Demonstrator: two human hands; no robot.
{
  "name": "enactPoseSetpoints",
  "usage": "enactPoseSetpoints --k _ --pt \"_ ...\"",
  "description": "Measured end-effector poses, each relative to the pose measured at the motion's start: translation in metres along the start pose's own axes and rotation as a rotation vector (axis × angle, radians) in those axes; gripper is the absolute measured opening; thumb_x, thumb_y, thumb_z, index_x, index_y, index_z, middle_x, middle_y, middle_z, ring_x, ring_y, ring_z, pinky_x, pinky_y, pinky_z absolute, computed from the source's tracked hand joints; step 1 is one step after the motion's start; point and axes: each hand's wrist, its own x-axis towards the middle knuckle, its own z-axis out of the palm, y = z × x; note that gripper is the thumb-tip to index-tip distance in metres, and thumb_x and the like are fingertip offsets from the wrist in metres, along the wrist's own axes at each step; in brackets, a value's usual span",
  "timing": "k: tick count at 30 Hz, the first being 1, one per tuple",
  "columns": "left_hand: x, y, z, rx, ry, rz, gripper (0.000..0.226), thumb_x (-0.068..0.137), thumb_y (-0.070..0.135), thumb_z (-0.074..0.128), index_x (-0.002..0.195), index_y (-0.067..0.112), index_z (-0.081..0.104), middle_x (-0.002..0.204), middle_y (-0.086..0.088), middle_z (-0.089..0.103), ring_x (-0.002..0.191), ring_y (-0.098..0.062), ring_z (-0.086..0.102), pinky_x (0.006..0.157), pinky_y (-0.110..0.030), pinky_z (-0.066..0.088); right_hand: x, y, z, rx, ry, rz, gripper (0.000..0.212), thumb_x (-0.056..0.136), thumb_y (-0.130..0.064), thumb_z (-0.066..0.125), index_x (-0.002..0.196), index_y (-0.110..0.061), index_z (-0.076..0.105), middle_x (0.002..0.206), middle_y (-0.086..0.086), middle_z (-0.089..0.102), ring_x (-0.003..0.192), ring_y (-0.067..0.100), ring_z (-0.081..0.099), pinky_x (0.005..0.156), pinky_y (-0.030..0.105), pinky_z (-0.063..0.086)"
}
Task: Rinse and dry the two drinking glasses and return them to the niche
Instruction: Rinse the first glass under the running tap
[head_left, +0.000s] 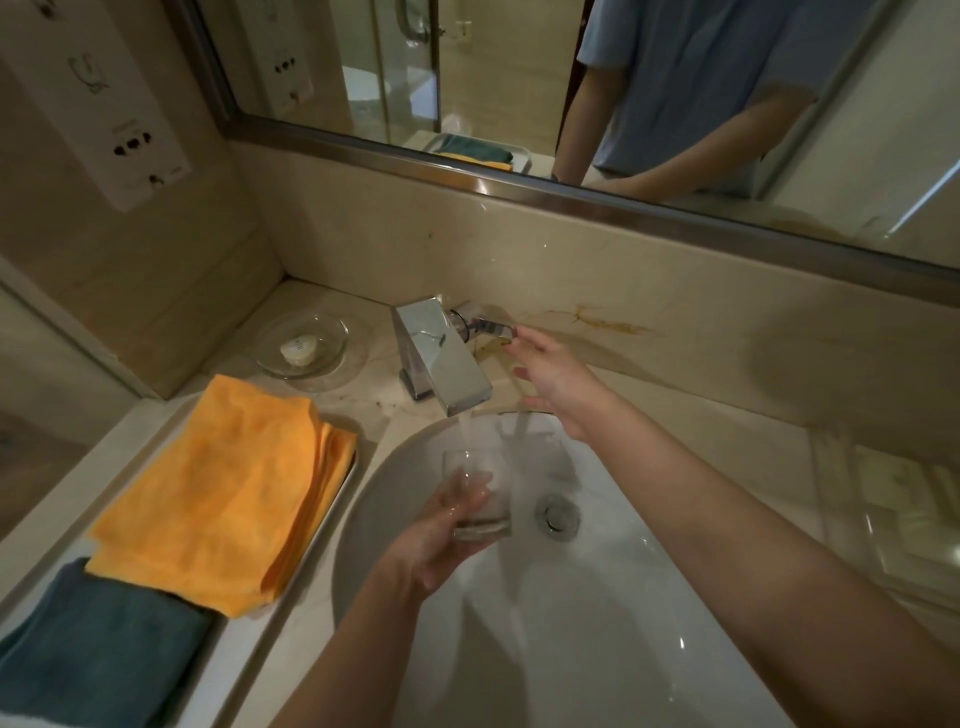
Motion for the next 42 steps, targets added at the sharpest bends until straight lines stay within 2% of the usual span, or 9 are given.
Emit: enactPoseSetpoints --k 5,13,17,21,25,28,35,39,42 --pt "-0.004 0.002 0.004 0.262 0.022 0.173 0.061 0.062 0.006 0.074 0.117 0.025 0.055 0.103 0.004 0.070 0.092 -0.013 0.067 0.075 -0.028 0.055 -0.001 0.000 0.000 -0.023 -0.020 0.007 0.040 0.099 -0.031 0.040 0.139 -0.030 0.041 0.143 0.000 0.044 0.125 0.024 0.045 0.086 0.036 0.045" --pt "-0.035 0.011 0.011 0.596 0.190 0.292 0.082 0.059 0.017 0.082 0.126 0.037 0.039 0.123 0.007 0.049 0.106 -0.013 0.054 0.075 -0.028 0.054 -0.013 0.003 0.004 -0.090 -0.052 -0.064 0.042 0.101 -0.023 0.035 0.143 -0.024 0.035 0.149 0.002 0.037 0.136 0.021 0.035 0.112 0.044 0.031" --pt "-0.057 0.012 0.008 0.902 0.265 0.374 0.089 0.064 0.012 0.082 0.135 0.029 0.033 0.131 0.012 0.037 0.119 -0.008 0.038 0.101 -0.033 0.043 -0.022 0.007 0.007 -0.065 -0.107 -0.050 0.044 0.102 -0.027 0.031 0.145 -0.032 0.026 0.154 0.000 0.027 0.139 0.023 0.029 0.102 0.040 0.034" --pt "-0.082 0.021 0.008 1.195 0.285 0.475 0.090 0.064 0.018 0.082 0.137 0.027 0.031 0.128 0.016 0.033 0.124 -0.009 0.035 0.103 -0.021 0.031 -0.044 0.038 0.016 0.054 -0.163 0.042 0.051 0.101 -0.034 0.033 0.147 -0.041 0.010 0.154 0.001 0.026 0.136 0.026 0.034 0.101 0.046 0.036" --pt "-0.102 0.034 0.008 1.460 0.255 0.543 0.088 0.069 0.023 0.077 0.141 0.025 0.027 0.141 0.008 0.035 0.130 -0.011 0.032 0.104 -0.016 0.024 -0.076 0.098 0.030 0.374 -0.219 0.332 0.048 0.096 -0.049 0.034 0.139 -0.028 0.036 0.123 0.002 0.057 0.104 0.023 0.055 0.083 0.039 0.044" --pt "-0.108 0.042 0.007 1.658 0.239 0.531 0.088 0.071 0.033 0.073 0.143 0.029 0.022 0.149 0.008 0.028 0.135 -0.013 0.027 0.113 -0.030 0.023 -0.098 0.129 0.048 0.678 -0.247 0.527 0.051 0.096 -0.052 0.031 0.120 -0.014 0.055 0.109 0.011 0.062 0.097 0.030 0.059 0.077 0.039 0.045" --pt "-0.123 0.065 0.025 2.034 0.129 0.561 0.080 0.080 0.037 0.061 0.145 0.032 0.016 0.151 0.008 0.023 0.138 -0.016 0.021 0.114 -0.038 0.012 -0.128 0.131 0.083 1.056 -0.170 0.463 0.048 0.099 -0.040 0.033 0.090 -0.003 0.062 0.084 0.015 0.067 0.080 0.029 0.062 0.075 0.038 0.051" --pt "-0.132 0.079 0.041 2.208 0.092 0.606 0.076 0.084 0.024 0.059 0.146 0.031 0.016 0.151 0.007 0.023 0.139 -0.017 0.017 0.116 -0.050 0.006 -0.122 0.126 0.088 1.237 -0.112 0.429 0.053 0.101 -0.038 0.024 0.090 -0.002 0.061 0.069 0.016 0.072 0.059 0.027 0.070 0.055 0.033 0.059" --pt "-0.135 0.087 0.047 2.311 0.060 0.671 0.077 0.083 0.010 0.056 0.146 0.030 0.016 0.152 0.005 0.023 0.140 -0.017 0.015 0.114 -0.051 -0.002 -0.118 0.122 0.087 1.274 -0.102 0.422 0.053 0.102 -0.037 0.026 0.090 0.000 0.061 0.069 0.017 0.072 0.071 0.028 0.067 0.052 0.033 0.058"
